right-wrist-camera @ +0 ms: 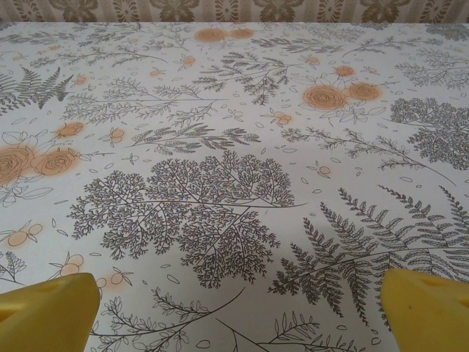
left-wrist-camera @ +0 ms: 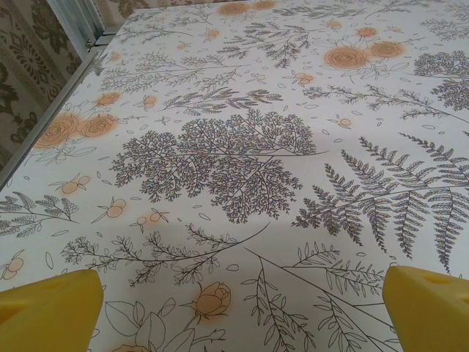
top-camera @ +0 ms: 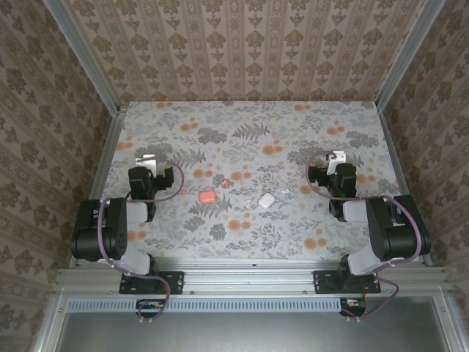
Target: Insert wireless bluetooth earbuds into charging case
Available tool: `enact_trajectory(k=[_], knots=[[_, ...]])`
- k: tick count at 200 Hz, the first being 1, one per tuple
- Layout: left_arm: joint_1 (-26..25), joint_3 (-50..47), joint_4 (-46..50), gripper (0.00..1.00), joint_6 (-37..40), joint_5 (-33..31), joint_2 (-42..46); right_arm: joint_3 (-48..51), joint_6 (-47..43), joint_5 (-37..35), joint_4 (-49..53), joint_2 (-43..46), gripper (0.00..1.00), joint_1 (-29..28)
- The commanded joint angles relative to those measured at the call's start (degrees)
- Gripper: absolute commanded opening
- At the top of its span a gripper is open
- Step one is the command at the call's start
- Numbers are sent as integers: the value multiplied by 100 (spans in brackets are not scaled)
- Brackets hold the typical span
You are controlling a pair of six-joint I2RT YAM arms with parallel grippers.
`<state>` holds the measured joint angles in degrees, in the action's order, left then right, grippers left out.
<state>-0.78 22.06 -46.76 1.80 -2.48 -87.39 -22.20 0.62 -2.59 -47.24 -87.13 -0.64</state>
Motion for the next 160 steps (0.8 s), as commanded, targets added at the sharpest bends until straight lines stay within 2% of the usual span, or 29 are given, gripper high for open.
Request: enact_trajectory(k=[1,160], knots=[[-31,131,-166,100,101,107,-50,-124,113,-72,-180,-58,100,-38],[-28,138,-148,100,101,116,-63,-136,202,189,-154,-85,100,103]])
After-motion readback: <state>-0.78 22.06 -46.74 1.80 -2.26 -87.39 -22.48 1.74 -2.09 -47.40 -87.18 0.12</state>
